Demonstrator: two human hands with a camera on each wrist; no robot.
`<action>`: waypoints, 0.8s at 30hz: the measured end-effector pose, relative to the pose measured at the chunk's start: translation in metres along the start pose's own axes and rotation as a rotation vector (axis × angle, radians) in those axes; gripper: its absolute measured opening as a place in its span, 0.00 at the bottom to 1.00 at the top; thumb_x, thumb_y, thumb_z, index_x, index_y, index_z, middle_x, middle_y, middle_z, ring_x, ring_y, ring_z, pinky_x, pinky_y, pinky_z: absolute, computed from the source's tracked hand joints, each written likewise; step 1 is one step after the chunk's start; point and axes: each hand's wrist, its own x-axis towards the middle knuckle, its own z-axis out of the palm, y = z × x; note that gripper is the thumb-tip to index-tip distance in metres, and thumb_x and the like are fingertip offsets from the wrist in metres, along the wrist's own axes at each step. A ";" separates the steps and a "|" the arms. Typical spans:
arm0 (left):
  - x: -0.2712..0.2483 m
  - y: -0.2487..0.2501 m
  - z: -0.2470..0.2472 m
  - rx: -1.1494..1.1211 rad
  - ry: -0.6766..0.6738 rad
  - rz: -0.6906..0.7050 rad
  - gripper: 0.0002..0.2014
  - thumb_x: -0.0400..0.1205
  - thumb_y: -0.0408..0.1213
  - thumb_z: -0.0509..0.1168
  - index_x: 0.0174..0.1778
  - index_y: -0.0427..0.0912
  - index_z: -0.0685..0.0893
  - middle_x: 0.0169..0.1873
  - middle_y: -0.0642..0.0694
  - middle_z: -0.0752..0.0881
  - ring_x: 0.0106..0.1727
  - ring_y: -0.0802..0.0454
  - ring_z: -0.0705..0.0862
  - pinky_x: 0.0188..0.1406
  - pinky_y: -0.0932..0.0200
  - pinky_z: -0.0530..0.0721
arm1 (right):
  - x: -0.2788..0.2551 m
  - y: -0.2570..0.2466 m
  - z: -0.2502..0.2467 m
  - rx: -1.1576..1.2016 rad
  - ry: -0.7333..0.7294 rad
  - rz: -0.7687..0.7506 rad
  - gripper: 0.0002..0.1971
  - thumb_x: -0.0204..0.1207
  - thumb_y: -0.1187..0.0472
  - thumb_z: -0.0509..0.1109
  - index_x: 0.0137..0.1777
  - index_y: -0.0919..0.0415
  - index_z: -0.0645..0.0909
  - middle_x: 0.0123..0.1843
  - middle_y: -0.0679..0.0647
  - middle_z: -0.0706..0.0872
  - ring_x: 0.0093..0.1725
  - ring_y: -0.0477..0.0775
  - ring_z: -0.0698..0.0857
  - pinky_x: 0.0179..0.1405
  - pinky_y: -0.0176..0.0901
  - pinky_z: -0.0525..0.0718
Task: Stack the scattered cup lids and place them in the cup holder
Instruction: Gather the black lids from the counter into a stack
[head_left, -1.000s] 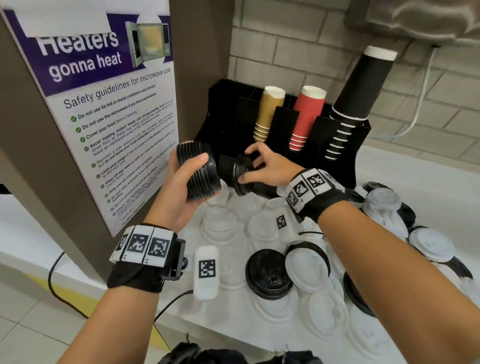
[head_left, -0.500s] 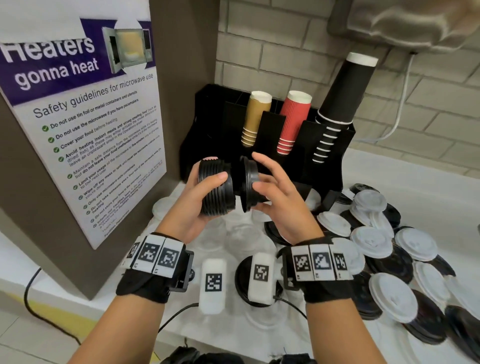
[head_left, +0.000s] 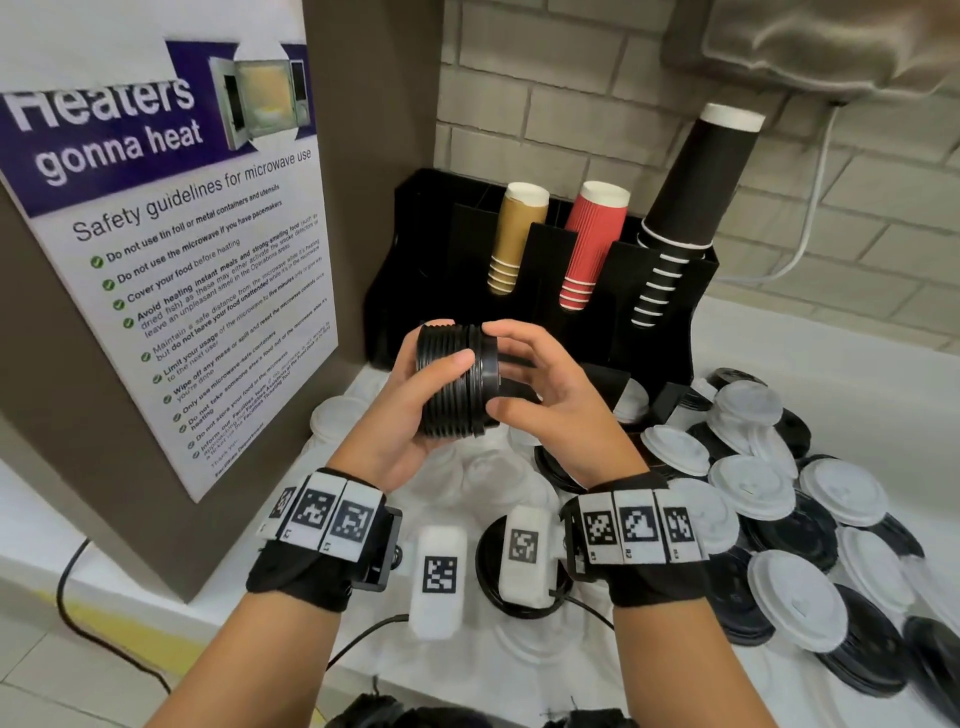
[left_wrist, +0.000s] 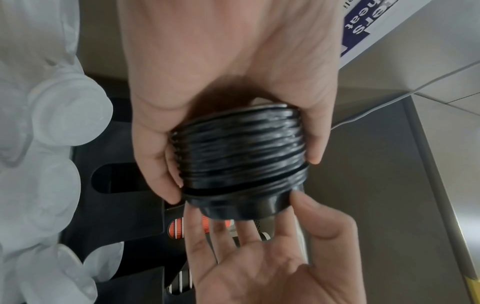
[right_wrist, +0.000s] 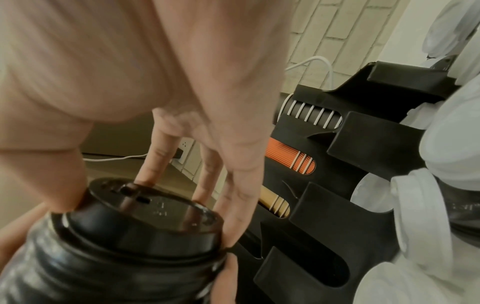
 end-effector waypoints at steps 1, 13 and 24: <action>0.000 0.000 0.000 0.004 0.000 0.001 0.36 0.64 0.50 0.76 0.70 0.55 0.76 0.59 0.45 0.85 0.53 0.51 0.89 0.43 0.49 0.87 | 0.001 0.000 0.000 -0.002 0.000 0.001 0.29 0.67 0.68 0.72 0.69 0.50 0.75 0.68 0.54 0.79 0.68 0.54 0.79 0.70 0.63 0.77; 0.001 -0.004 -0.002 -0.015 0.000 -0.010 0.37 0.63 0.47 0.77 0.70 0.56 0.75 0.63 0.43 0.84 0.56 0.47 0.89 0.46 0.44 0.88 | 0.004 0.009 0.001 0.018 0.013 0.002 0.12 0.73 0.74 0.73 0.50 0.65 0.72 0.65 0.58 0.82 0.65 0.57 0.82 0.68 0.67 0.76; 0.002 0.010 -0.019 -0.100 0.229 0.064 0.40 0.69 0.45 0.72 0.77 0.39 0.69 0.56 0.41 0.81 0.49 0.49 0.86 0.41 0.49 0.88 | 0.030 -0.031 -0.029 -0.688 -0.243 0.000 0.20 0.75 0.55 0.74 0.66 0.50 0.79 0.66 0.46 0.78 0.66 0.46 0.78 0.54 0.32 0.80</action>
